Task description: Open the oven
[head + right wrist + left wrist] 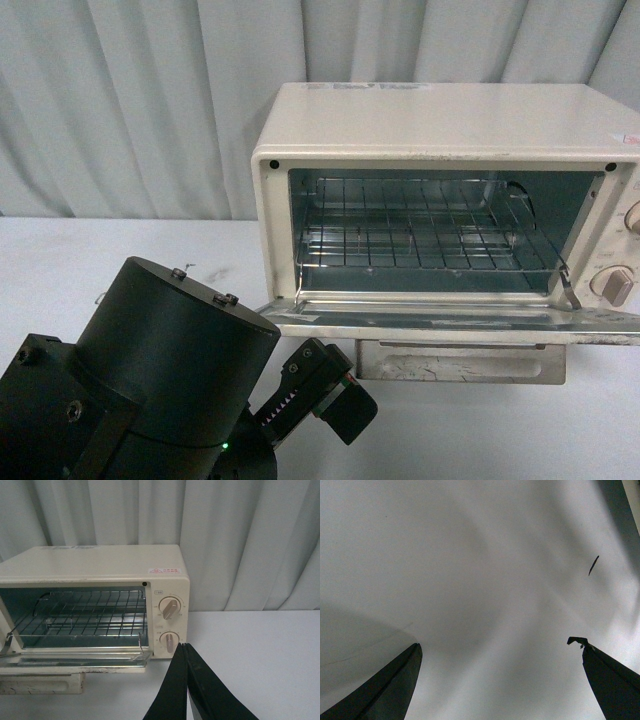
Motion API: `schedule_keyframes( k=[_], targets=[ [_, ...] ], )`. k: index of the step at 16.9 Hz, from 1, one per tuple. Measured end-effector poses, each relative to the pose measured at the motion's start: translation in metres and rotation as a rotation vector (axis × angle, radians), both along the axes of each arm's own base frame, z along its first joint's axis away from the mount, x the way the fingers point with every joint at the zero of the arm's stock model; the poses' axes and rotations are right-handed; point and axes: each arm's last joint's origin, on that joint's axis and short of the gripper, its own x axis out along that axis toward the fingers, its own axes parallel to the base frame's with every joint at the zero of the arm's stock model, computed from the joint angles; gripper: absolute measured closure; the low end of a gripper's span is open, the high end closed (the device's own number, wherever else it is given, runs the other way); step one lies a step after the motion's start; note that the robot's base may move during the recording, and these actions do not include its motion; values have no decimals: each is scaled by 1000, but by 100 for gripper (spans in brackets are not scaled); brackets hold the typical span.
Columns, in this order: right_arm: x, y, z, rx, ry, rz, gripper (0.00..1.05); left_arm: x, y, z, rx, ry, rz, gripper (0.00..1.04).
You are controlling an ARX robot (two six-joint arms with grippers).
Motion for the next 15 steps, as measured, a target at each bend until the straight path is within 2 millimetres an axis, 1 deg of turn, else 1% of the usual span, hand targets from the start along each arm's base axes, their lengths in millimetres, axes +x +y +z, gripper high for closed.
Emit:
schedule_keyframes(
  k=[3, 4, 13, 14, 15],
  targets=[
    [0, 0, 0, 0, 1, 0, 103, 0, 0, 0, 0, 0, 0, 7],
    [0, 0, 0, 0, 1, 0, 101, 0, 0, 0, 0, 0, 0, 7],
    [0, 0, 0, 0, 1, 0, 11, 0, 0, 0, 0, 0, 0, 7],
    [0, 0, 0, 0, 1, 0, 4, 0, 0, 0, 0, 0, 0, 7],
    [0, 0, 0, 0, 1, 0, 8, 0, 0, 0, 0, 0, 0, 7]
  ],
)
